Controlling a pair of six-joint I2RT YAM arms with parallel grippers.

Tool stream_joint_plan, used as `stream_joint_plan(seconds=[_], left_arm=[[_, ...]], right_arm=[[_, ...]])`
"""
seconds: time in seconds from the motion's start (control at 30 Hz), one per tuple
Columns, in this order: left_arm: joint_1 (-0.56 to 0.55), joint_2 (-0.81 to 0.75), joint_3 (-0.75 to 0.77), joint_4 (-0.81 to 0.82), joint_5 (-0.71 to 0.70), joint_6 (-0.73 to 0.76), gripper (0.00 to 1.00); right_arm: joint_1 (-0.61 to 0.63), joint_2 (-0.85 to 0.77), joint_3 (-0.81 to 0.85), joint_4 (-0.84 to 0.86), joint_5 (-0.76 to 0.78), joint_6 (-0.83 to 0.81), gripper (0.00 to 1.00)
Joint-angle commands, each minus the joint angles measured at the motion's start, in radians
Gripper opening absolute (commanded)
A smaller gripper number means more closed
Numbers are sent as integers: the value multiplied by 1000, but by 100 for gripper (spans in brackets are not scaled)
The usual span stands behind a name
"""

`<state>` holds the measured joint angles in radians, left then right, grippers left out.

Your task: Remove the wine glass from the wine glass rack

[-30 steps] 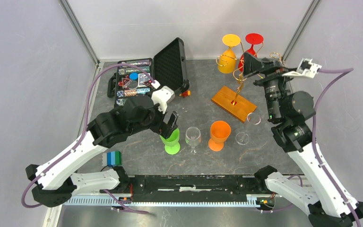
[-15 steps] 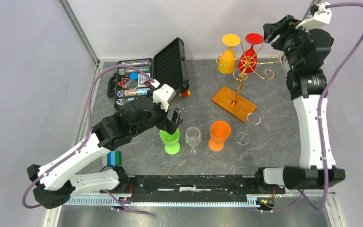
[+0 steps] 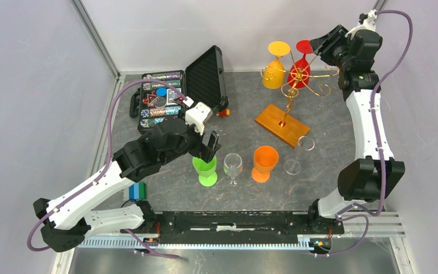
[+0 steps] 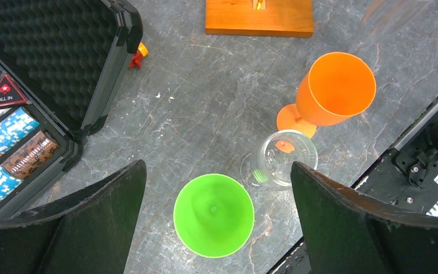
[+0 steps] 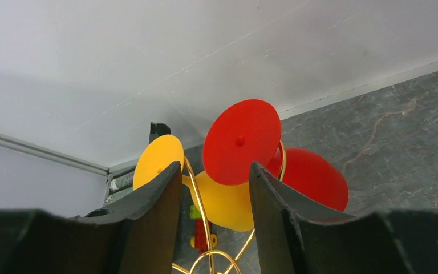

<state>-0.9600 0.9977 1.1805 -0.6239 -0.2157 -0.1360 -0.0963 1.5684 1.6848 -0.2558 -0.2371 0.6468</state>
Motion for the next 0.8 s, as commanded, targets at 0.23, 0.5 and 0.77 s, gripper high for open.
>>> stream_joint_plan(seconds=[0.23,0.5,0.77], left_arm=[[-2,-18,-13,46,-23,30,100],[-3,-20,-17,47,-28,35,100],[-3,-13,-18,53,-39,39,100]], right_arm=[[0,34,17,90,111,-29,52],[1,91,43,87,85,-28,51],[1,91,15,163,38,-1,48]])
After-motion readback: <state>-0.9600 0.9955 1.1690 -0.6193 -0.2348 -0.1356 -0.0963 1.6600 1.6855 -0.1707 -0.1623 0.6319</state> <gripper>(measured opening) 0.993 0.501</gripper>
